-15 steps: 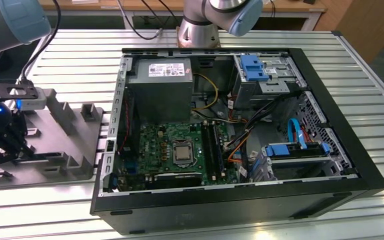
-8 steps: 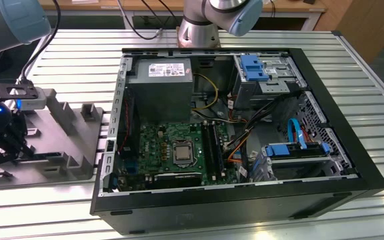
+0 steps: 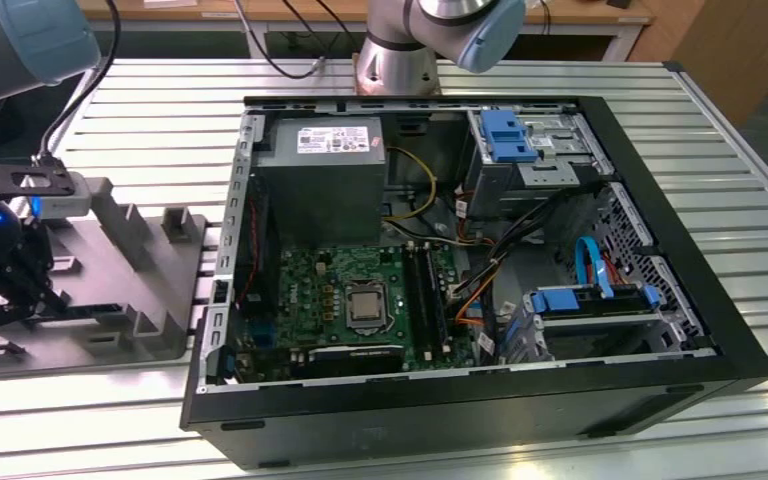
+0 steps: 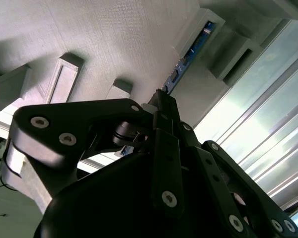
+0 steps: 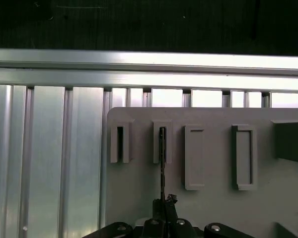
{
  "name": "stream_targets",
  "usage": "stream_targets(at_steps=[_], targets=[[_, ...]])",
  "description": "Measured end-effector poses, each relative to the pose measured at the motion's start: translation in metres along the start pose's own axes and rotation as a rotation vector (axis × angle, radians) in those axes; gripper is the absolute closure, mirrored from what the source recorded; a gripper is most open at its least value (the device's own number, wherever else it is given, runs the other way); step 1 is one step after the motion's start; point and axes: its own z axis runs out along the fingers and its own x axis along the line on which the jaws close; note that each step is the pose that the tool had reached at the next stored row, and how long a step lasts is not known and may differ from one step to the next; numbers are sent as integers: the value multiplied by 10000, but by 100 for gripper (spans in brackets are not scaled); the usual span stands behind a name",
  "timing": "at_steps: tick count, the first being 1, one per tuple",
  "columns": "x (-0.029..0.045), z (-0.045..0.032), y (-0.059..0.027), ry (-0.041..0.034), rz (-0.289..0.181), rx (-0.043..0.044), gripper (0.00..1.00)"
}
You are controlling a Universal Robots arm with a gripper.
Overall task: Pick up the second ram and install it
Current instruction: 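Pick up the second ram and move it above second insertion slot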
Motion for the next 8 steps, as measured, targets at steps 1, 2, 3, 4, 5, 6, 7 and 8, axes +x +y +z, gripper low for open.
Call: stream_targets(at_steps=[1,2,3,4,5,6,7,8], targets=[[0,-19,0,0,0,0,89],[0,-38,0,0,0,-1,89],[0,-56,0,1,0,-1,89],[-1,-77,1,0,0,0,89],[-1,-98,1,0,0,-1,89],[-1,-118,1,0,-1,0,89],[-1,-137,1,0,0,0,89],[-1,-157,1,0,0,0,89]])
